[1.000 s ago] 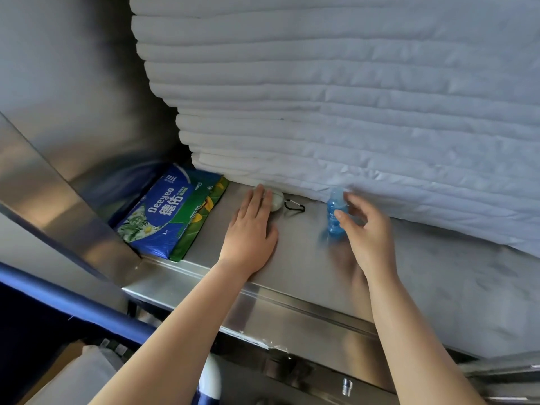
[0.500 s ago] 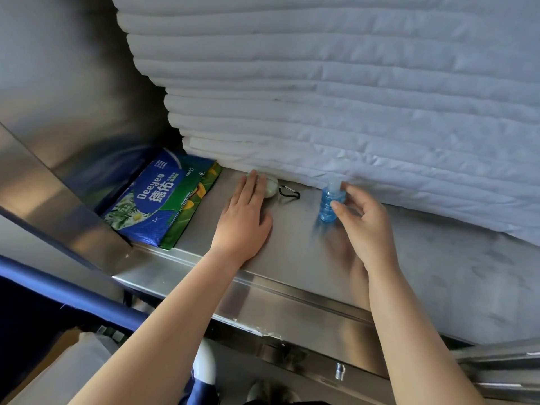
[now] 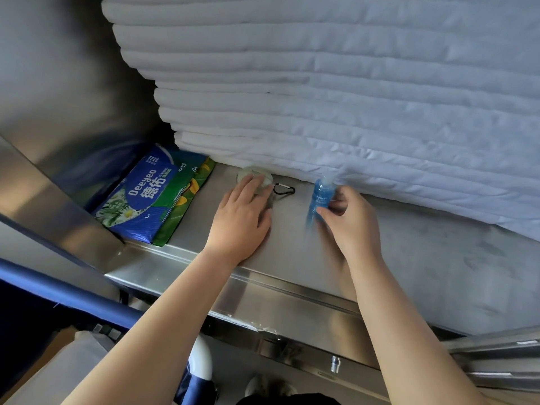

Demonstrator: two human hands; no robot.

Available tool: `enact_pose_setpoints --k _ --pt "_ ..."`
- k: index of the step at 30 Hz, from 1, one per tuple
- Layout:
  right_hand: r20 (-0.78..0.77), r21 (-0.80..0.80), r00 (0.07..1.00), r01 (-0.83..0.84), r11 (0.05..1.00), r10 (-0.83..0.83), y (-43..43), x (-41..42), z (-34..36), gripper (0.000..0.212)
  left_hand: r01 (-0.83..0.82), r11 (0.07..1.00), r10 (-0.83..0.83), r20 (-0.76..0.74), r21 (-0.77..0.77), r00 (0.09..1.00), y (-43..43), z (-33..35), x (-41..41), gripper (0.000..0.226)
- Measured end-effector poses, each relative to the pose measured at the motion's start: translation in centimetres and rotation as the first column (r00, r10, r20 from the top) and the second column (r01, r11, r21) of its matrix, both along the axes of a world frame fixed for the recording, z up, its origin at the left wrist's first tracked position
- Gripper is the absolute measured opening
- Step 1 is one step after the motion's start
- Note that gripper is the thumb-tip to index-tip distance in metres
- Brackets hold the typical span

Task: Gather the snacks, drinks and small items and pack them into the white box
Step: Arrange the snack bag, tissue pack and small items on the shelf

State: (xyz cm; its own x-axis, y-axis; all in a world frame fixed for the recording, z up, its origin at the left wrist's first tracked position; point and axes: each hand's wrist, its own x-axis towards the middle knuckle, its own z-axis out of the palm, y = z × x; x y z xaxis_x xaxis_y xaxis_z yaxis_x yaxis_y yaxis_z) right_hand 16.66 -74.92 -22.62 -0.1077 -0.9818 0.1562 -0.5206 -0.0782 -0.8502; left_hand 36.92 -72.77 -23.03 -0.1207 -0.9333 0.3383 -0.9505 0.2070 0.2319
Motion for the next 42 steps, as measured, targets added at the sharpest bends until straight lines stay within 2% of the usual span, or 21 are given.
enact_pose_setpoints --k 5,10,15,22,29,33,37,40,42 --pt "-0.066 -0.031 0.998 -0.003 1.000 0.001 -0.7 1.1 0.0 0.021 -0.039 0.999 0.039 0.019 0.000 0.999 -0.2 -0.2 0.0 0.047" --pt "-0.202 -0.073 0.978 -0.065 0.995 0.049 -1.6 3.0 0.0 0.022 -0.159 0.984 0.162 -0.038 0.081 0.986 -0.9 -0.6 1.0 0.051" --pt "-0.262 -0.075 0.957 -0.144 0.987 0.120 -2.8 6.1 0.0 0.023 -0.128 0.989 0.133 -0.055 0.079 0.990 -1.6 -0.3 3.5 0.044" --pt "-0.233 -0.086 0.964 -0.152 0.985 0.128 -4.3 9.5 0.0 0.024 -0.108 0.994 0.109 -0.031 0.036 0.994 -1.9 0.1 5.2 0.041" --pt "-0.207 -0.115 0.973 -0.130 0.985 0.104 -4.7 9.5 -0.6 0.022 -0.103 0.994 0.105 -0.038 0.039 0.994 -1.9 0.0 5.2 0.044" --pt "-0.212 -0.126 0.972 -0.128 0.984 0.099 -4.7 9.3 -0.6 0.022 -0.090 0.996 0.090 -0.005 0.028 0.996 -1.4 0.2 5.0 0.038" --pt "-0.215 -0.068 0.967 -0.157 0.985 0.139 -4.2 9.0 0.0 0.035 -0.061 0.998 0.061 0.008 -0.007 0.998 0.2 0.5 3.9 0.036" --pt "-0.382 -0.043 0.913 -0.169 0.985 0.140 -2.0 8.1 -0.1 0.058 -0.046 0.996 0.048 -0.020 0.082 0.999 2.6 -0.4 2.8 0.048" --pt "-0.599 0.014 0.783 -0.198 0.980 0.167 0.1 7.0 -0.7 0.067 -0.057 0.988 0.050 0.050 0.141 0.997 3.7 -1.1 2.6 0.057"
